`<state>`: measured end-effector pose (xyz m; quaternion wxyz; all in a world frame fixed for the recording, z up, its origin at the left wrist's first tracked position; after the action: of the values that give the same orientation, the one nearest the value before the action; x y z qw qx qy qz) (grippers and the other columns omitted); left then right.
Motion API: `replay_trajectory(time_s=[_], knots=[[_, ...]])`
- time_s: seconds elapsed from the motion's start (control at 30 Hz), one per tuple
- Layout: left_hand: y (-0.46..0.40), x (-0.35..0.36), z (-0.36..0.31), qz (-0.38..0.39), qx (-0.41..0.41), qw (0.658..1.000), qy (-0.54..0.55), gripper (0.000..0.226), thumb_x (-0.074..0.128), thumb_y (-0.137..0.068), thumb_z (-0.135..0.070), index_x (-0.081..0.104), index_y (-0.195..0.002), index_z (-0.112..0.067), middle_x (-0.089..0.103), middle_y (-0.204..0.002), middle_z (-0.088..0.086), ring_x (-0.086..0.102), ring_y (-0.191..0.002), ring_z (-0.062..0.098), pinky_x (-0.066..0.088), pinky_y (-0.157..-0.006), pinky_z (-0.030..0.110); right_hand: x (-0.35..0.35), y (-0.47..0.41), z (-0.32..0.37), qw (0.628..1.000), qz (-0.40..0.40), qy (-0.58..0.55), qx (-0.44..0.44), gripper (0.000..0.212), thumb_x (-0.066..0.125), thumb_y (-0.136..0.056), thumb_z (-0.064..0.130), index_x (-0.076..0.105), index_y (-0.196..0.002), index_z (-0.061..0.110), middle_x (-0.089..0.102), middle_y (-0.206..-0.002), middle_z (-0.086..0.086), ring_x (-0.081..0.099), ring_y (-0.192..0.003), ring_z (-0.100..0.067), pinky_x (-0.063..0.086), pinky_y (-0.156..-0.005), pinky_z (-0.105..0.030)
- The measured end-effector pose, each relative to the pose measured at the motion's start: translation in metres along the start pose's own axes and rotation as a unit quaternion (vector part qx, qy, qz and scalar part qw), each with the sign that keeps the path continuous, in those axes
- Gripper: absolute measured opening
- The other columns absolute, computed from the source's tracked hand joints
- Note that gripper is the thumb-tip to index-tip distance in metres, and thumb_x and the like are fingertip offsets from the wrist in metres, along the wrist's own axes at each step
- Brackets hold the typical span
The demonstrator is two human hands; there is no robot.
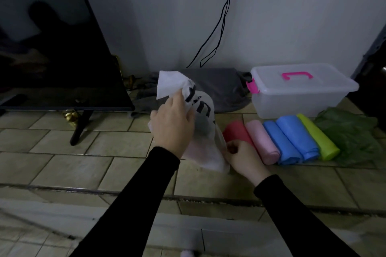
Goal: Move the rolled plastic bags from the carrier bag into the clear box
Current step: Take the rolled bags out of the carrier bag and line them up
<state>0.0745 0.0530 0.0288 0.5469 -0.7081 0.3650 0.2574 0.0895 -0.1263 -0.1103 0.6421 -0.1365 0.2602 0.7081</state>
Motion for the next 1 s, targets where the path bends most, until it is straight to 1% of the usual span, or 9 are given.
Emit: replay_trajectory(time_s=[0.1, 0.3, 0.4, 0.5, 0.6, 0.7, 0.8, 0.93, 1.0], knots=[[0.016, 0.025, 0.012, 0.104, -0.037, 0.990, -0.086, 0.076, 0.053, -0.076, -0.071, 0.041, -0.130, -0.018, 0.063, -0.106, 0.004, 0.062, -0.098, 0.028, 0.043, -0.081, 0.040, 0.002, -0.001, 0.006, 1.000, 0.003, 0.001, -0.030, 0.023, 0.060, -0.088, 0.021, 0.064, -0.110, 0.017, 0.068, -0.100, 0.002, 0.062, -0.085, -0.012, 0.043, -0.058, -0.017], [0.026, 0.037, 0.021, 0.093, -0.020, 0.995, -0.038, 0.043, 0.056, -0.090, -0.041, 0.044, -0.126, -0.020, 0.066, -0.099, 0.001, 0.061, -0.094, 0.027, 0.034, -0.075, 0.036, 0.003, -0.005, 0.019, 0.996, 0.014, 0.050, -0.079, 0.006, 0.055, -0.090, 0.017, 0.061, -0.093, 0.018, 0.059, -0.076, 0.008, 0.056, -0.076, -0.012, 0.037, -0.056, -0.014], [0.030, 0.038, 0.018, 0.071, 0.011, 0.996, -0.047, 0.028, 0.059, -0.086, -0.022, 0.053, -0.114, -0.020, 0.064, -0.084, 0.001, 0.060, -0.079, 0.028, 0.029, -0.068, 0.034, 0.005, -0.006, 0.026, 0.992, 0.045, 0.061, -0.097, 0.010, 0.057, -0.090, 0.018, 0.062, -0.099, 0.018, 0.060, -0.085, 0.007, 0.056, -0.082, -0.011, 0.039, -0.061, -0.012], [0.037, 0.039, 0.019, 0.025, 0.014, 0.997, -0.066, 0.019, 0.055, -0.075, -0.011, 0.057, -0.091, -0.020, 0.059, -0.069, -0.001, 0.057, -0.065, 0.028, 0.030, -0.061, 0.032, 0.002, -0.007, 0.037, 0.986, 0.067, 0.067, -0.140, 0.015, 0.058, -0.091, 0.028, 0.068, -0.100, 0.021, 0.066, -0.093, 0.008, 0.060, -0.088, -0.009, 0.046, -0.075, -0.021], [0.040, 0.039, 0.027, -0.026, 0.001, 0.999, -0.044, 0.024, 0.041, -0.066, -0.015, 0.059, -0.081, -0.019, 0.058, -0.065, 0.001, 0.056, -0.060, 0.027, 0.032, -0.059, 0.030, 0.000, -0.010, 0.051, 0.977, 0.097, 0.051, -0.185, 0.019, 0.060, -0.091, 0.030, 0.073, -0.101, 0.019, 0.067, -0.101, 0.006, 0.061, -0.096, -0.008, 0.047, -0.087, -0.024], [0.050, 0.063, 0.056, 0.066, -0.101, 0.992, -0.039, 0.026, 0.049, -0.077, -0.015, 0.062, -0.100, -0.018, 0.064, -0.088, 0.007, 0.061, -0.081, 0.032, 0.038, -0.071, 0.036, -0.003, -0.017, 0.057, 0.972, 0.104, 0.027, -0.211, 0.017, 0.065, -0.088, 0.025, 0.074, -0.100, 0.015, 0.067, -0.099, 0.002, 0.062, -0.098, -0.012, 0.048, -0.091, -0.026], [0.065, 0.088, 0.066, 0.158, -0.123, 0.969, -0.144, 0.025, 0.055, -0.087, -0.036, 0.057, -0.107, -0.021, 0.060, -0.106, 0.012, 0.056, -0.097, 0.033, 0.039, -0.083, 0.042, -0.006, -0.026, 0.061, 0.967, 0.086, 0.066, -0.230, 0.016, 0.068, -0.086, 0.027, 0.075, -0.096, 0.017, 0.068, -0.097, -0.002, 0.062, -0.094, -0.015, 0.049, -0.090, -0.032], [0.058, 0.095, 0.057, 0.178, -0.139, 0.960, -0.166, 0.057, 0.036, -0.089, -0.066, 0.053, -0.115, -0.018, 0.056, -0.117, 0.016, 0.052, -0.108, 0.035, 0.037, -0.093, 0.046, -0.016, -0.037, 0.065, 0.962, 0.034, 0.122, -0.244, 0.016, 0.076, -0.075, 0.039, 0.075, -0.084, 0.026, 0.066, -0.086, 0.007, 0.061, -0.086, -0.010, 0.050, -0.082, -0.032], [0.054, 0.097, 0.056, 0.182, -0.133, 0.963, -0.148, 0.053, 0.035, -0.092, -0.062, 0.052, -0.115, -0.018, 0.057, -0.119, 0.012, 0.050, -0.112, 0.033, 0.036, -0.096, 0.045, -0.018, -0.047, 0.062, 0.970, 0.024, 0.104, -0.220, 0.024, 0.075, -0.077, 0.038, 0.074, -0.094, 0.021, 0.068, -0.096, 0.003, 0.062, -0.091, -0.011, 0.049, -0.083, -0.029]])
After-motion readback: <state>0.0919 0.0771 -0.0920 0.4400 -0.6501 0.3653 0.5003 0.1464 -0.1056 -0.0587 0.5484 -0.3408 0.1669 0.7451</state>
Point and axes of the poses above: each hand's wrist, its own y-axis away from the middle knuckle, its own x-axis out of the palm, z = x × y, the point moved 7 cm from there along -y, towards the middle knuckle
